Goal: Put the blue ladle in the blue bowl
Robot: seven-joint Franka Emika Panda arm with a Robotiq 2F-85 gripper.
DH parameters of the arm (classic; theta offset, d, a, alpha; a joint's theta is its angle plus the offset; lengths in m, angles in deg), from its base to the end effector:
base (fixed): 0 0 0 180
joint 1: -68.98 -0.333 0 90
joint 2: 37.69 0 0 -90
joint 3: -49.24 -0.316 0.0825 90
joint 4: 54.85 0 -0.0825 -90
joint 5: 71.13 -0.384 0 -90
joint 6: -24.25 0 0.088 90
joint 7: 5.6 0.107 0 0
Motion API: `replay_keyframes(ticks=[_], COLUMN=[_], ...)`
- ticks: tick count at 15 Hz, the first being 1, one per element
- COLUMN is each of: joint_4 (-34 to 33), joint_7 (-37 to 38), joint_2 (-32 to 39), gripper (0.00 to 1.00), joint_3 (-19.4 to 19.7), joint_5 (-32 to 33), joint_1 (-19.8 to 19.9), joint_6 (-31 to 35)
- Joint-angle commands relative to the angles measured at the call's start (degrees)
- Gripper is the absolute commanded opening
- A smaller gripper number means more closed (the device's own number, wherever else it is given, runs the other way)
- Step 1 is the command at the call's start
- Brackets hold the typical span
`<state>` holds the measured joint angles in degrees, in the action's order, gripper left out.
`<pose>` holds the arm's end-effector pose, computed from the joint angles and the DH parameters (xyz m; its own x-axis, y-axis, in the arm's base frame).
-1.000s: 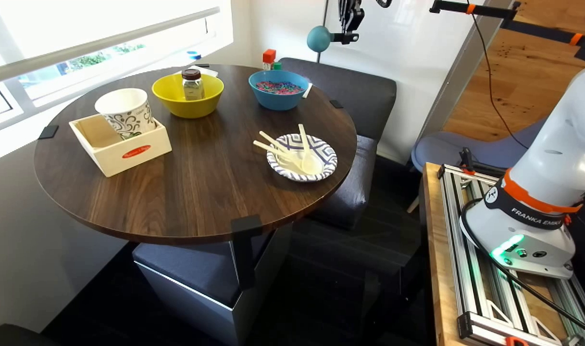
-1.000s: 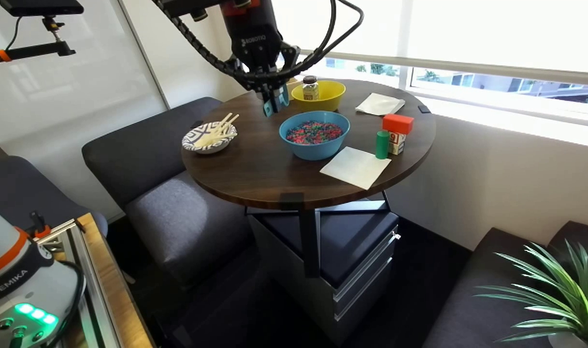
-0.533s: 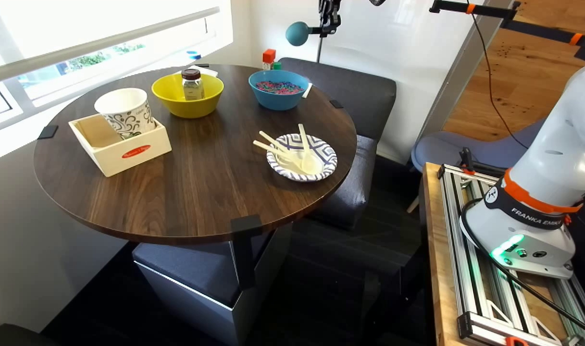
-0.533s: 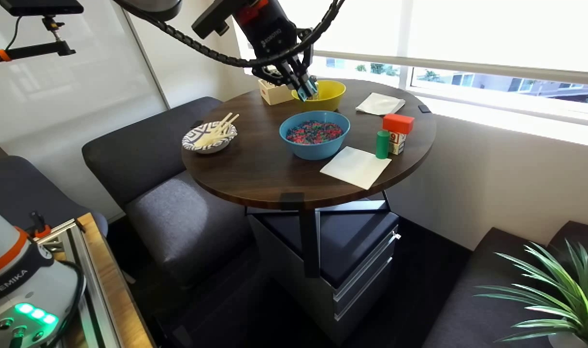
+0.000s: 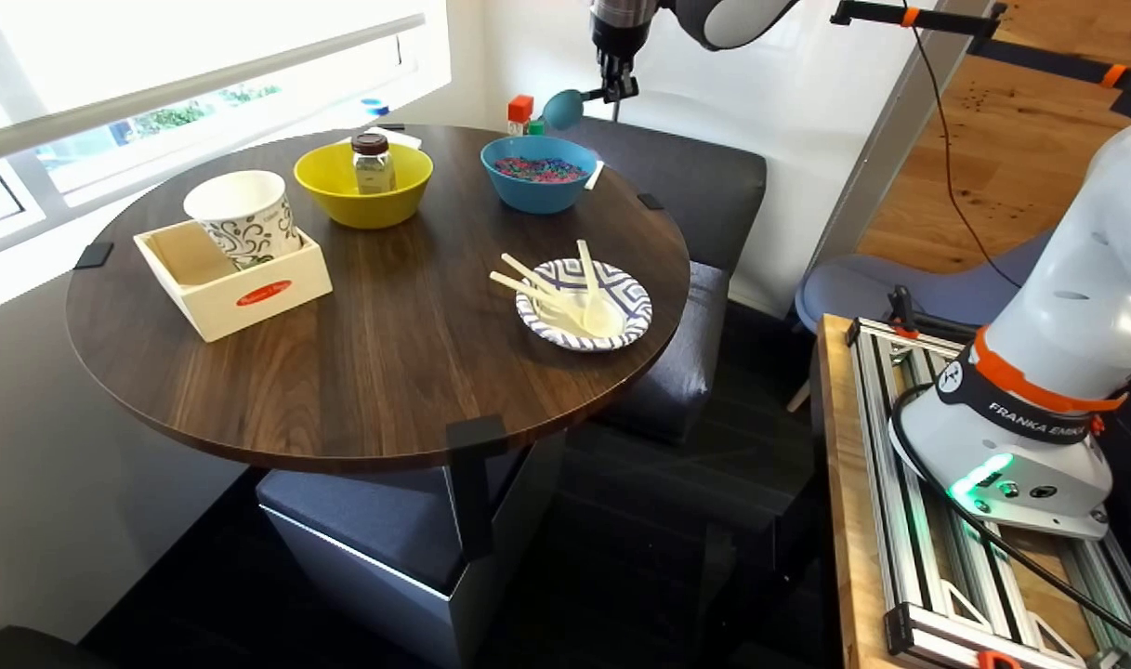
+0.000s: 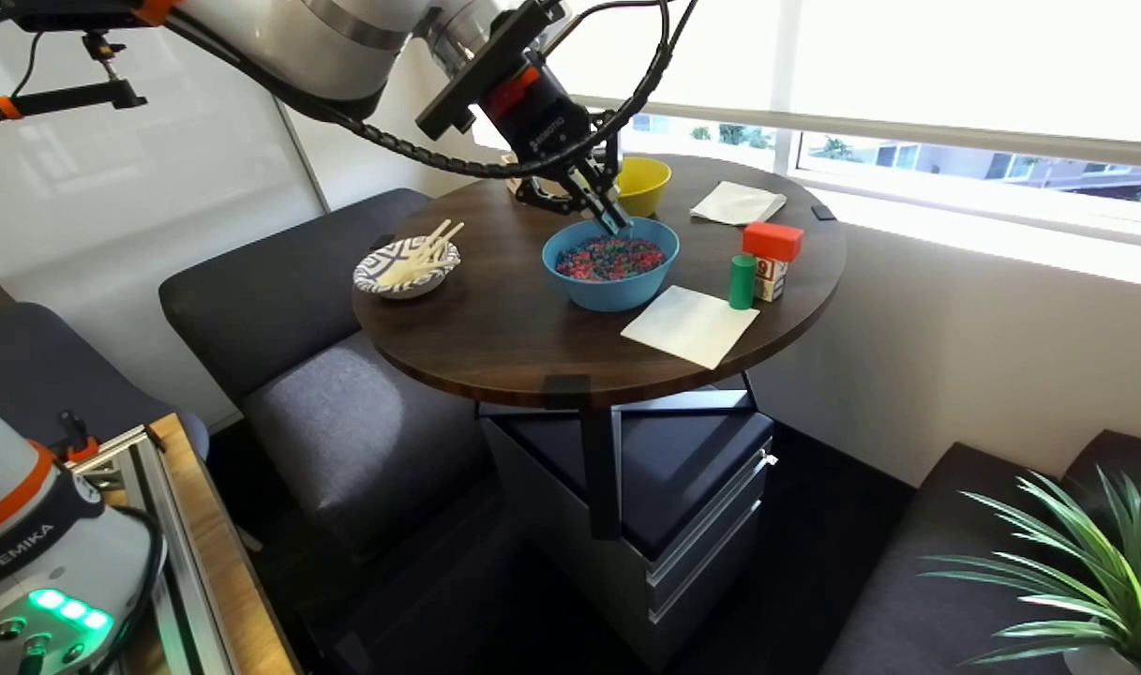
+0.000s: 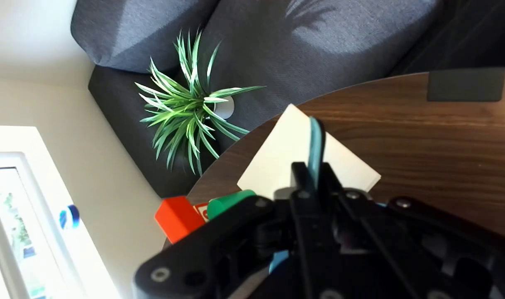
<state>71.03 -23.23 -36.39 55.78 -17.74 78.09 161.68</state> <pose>0.5308 -0.1548 0.3936 0.7973 0.5487 -0.2517 0.5751 -0.5638 0.5928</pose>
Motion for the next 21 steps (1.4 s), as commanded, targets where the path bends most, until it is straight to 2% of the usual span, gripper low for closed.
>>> replay_keyframes(ticks=[1,9,10,11,13,15,19,20,21], joint_4=[-0.35,-0.89,-0.92,-1.0,-1.12,-1.17,-0.22,-0.21,-0.23], joint_7=[2.13,2.32,2.06,2.15,1.72,1.0,-4.0,-4.89,-5.64], joint_2=[2.8,6.87,6.78,6.73,6.56,6.44,5.29,5.26,5.34], gripper=[0.02,0.02,0.23,0.33,0.46,0.62,0.93,0.99,1.0], joint_3=[0.4,1.15,1.25,1.39,1.48,1.37,0.97,0.98,1.0], joint_5=[3.29,4.8,4.83,5.21,5.16,4.57,0.5,0.19,-0.08], joint_1=[-0.75,-0.36,-0.3,-0.3,-0.26,-0.3,0.16,0.16,0.13], joint_6=[2.05,3.68,4.0,4.22,4.48,4.28,4.56,4.5,4.46])
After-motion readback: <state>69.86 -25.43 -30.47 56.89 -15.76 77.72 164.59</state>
